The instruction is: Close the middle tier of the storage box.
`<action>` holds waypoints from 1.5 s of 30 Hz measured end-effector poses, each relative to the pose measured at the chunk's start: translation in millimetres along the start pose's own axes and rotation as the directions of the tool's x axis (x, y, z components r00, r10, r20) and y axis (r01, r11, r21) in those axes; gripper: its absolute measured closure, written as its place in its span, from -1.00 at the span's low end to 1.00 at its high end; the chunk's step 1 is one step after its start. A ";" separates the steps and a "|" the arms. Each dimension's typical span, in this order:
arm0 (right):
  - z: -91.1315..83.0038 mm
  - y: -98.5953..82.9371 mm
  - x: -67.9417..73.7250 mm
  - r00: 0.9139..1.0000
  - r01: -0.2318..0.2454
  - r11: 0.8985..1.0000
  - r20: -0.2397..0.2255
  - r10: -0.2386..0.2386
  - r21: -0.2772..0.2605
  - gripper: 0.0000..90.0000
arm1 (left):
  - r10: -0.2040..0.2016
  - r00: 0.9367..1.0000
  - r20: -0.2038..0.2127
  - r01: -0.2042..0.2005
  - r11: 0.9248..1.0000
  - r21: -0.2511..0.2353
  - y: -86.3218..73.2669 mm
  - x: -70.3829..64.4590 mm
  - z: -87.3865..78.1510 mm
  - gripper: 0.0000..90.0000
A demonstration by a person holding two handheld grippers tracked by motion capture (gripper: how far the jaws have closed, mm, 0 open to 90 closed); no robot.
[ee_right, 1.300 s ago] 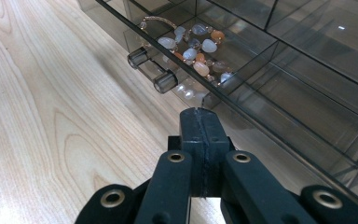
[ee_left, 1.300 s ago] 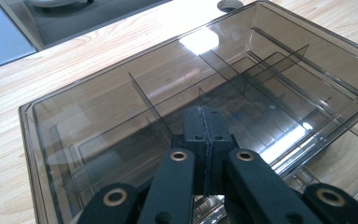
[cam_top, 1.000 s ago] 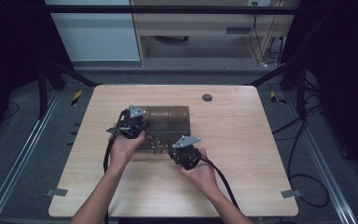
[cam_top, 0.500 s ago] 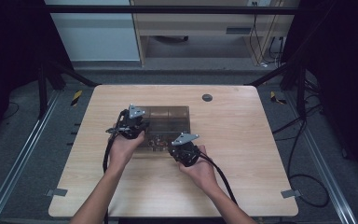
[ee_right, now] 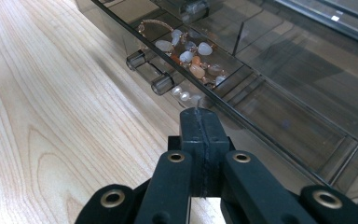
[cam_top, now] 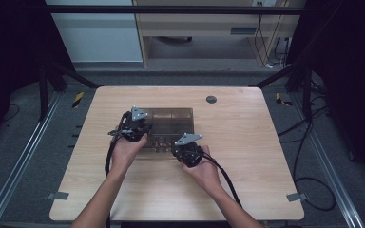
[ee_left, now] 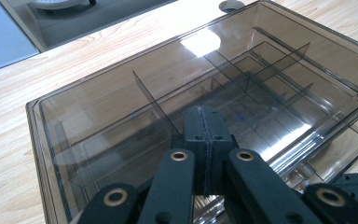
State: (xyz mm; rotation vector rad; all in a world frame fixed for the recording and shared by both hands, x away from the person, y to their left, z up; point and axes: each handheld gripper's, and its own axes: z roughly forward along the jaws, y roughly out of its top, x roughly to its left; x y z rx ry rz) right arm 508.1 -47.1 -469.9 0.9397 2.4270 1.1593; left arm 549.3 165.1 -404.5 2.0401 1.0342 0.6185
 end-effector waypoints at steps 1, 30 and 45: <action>0.5 0.3 -0.3 1.000 0.002 1.000 0.000 -0.002 0.001 1.00 | -0.003 1.000 0.000 0.003 1.000 -0.003 -0.1 -0.2 0.2 0.99; 7.7 8.5 -10.2 0.999 -0.010 1.000 0.032 0.010 -0.005 1.00 | -0.002 1.000 0.002 0.002 1.000 -0.005 -0.5 0.3 -0.5 0.99; 9.9 10.2 -11.0 0.999 -0.012 1.000 0.036 0.012 -0.003 1.00 | -0.001 1.000 0.002 0.001 1.000 -0.010 -0.6 -0.1 -2.3 0.99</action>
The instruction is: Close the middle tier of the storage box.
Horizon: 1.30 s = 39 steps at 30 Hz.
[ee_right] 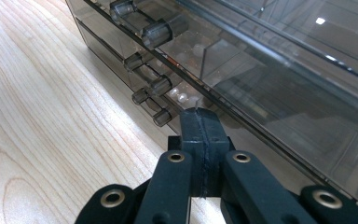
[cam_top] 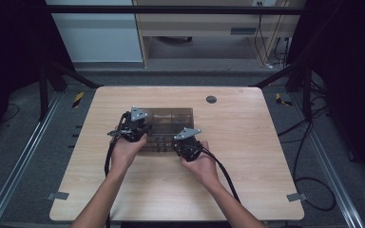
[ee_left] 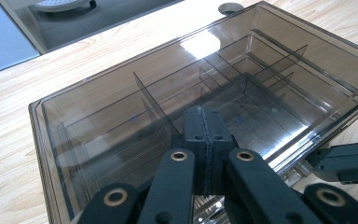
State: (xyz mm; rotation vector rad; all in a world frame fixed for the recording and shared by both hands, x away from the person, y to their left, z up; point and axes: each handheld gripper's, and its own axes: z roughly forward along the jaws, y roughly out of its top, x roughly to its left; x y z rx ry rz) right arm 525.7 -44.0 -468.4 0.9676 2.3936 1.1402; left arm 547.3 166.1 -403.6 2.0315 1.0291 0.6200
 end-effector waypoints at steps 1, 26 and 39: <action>0.2 0.0 0.0 1.000 0.000 1.000 -0.001 0.000 -0.002 1.00 | 0.000 1.000 0.000 0.000 1.000 -0.001 0.0 -0.1 -0.1 0.99; -2.9 -1.7 1.0 1.000 0.012 1.000 -0.010 -0.012 0.003 1.00 | 0.003 1.000 0.002 -0.003 1.000 -0.013 0.5 -1.7 -1.0 0.99; -8.6 -2.3 4.6 0.999 0.019 1.000 -0.042 -0.020 -0.012 1.00 | 0.008 1.000 -0.007 -0.008 1.000 -0.029 -0.3 -4.1 -3.3 0.97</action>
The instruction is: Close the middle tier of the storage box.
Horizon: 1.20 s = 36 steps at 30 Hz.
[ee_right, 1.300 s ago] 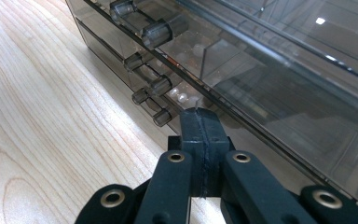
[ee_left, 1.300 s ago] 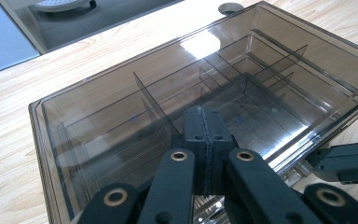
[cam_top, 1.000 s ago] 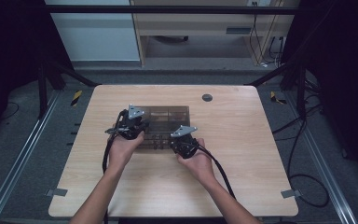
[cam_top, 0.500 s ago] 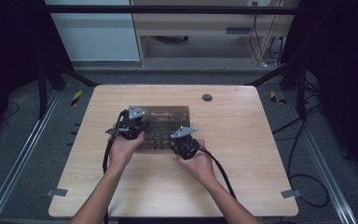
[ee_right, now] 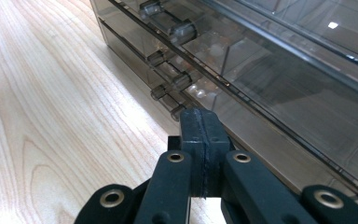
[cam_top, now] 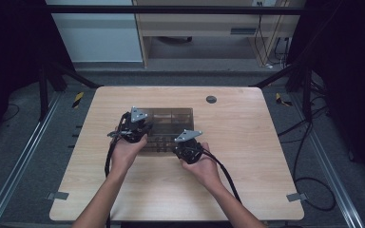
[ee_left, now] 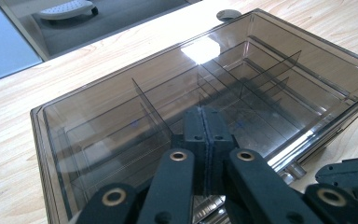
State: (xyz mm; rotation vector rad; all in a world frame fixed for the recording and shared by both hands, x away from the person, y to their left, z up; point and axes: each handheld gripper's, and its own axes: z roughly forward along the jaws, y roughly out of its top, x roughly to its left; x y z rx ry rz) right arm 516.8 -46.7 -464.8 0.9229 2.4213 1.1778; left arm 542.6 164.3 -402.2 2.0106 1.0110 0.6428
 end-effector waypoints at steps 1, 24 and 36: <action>-1.2 -0.2 0.9 1.000 0.002 1.000 -0.006 -0.002 -0.002 1.00 | 0.003 1.000 0.001 -0.003 1.000 -0.002 0.0 -0.7 -0.7 0.96; -16.2 -3.1 2.9 0.999 0.017 1.000 -0.036 -0.017 0.001 0.40 | 0.033 0.999 -0.025 -0.034 0.998 -0.050 1.0 -6.1 -14.4 0.55; -19.6 -4.4 -0.3 1.000 0.014 1.000 -0.025 -0.013 0.008 -0.10 | 0.045 0.998 -0.051 -0.048 0.997 -0.055 -4.1 -7.2 -16.9 -0.09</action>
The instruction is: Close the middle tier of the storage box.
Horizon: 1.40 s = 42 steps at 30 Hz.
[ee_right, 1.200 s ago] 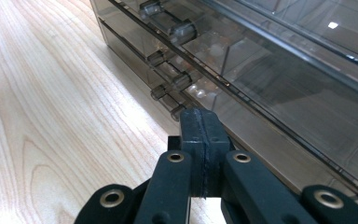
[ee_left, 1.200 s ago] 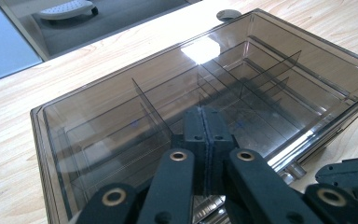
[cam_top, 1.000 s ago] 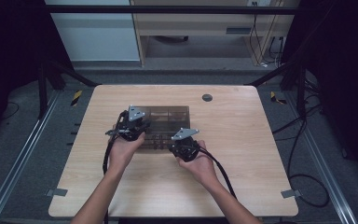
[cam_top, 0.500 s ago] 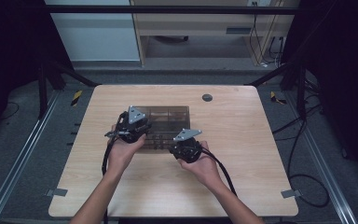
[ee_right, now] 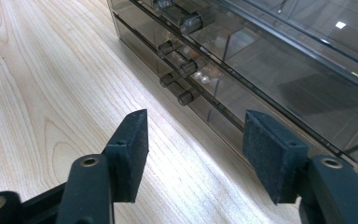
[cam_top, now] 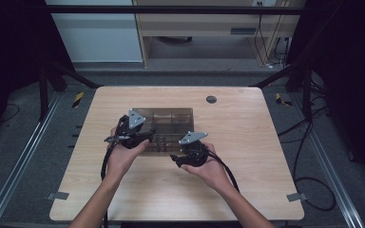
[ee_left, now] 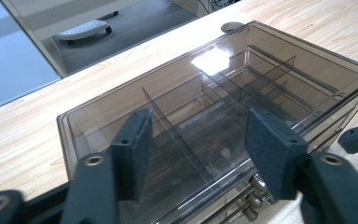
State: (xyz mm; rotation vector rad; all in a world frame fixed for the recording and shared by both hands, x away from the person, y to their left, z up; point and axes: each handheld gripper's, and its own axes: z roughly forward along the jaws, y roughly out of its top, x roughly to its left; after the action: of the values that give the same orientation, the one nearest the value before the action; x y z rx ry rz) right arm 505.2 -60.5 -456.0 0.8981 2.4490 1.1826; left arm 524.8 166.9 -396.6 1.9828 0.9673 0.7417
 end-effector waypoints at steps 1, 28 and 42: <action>-0.7 0.0 -0.7 1.000 0.002 1.000 0.000 -0.002 0.002 -0.13 | 0.000 1.000 0.001 0.000 1.000 0.001 -0.6 1.6 -0.4 -0.13; -22.9 -3.0 2.3 0.998 0.018 1.000 -0.068 -0.017 0.009 -0.77 | -0.025 1.000 0.010 0.025 0.999 -0.030 -15.1 11.6 -20.6 -0.88; -55.4 -7.4 -18.0 1.000 0.009 1.000 -0.002 -0.009 -0.028 -0.80 | -0.014 1.000 -0.014 0.013 0.997 -0.077 -41.5 20.6 -44.7 -0.92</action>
State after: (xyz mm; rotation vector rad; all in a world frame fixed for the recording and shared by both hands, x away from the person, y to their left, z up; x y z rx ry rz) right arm 488.8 -109.2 -427.3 0.8782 2.4288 1.2124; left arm 486.8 218.1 -405.3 1.9045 0.9462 0.7756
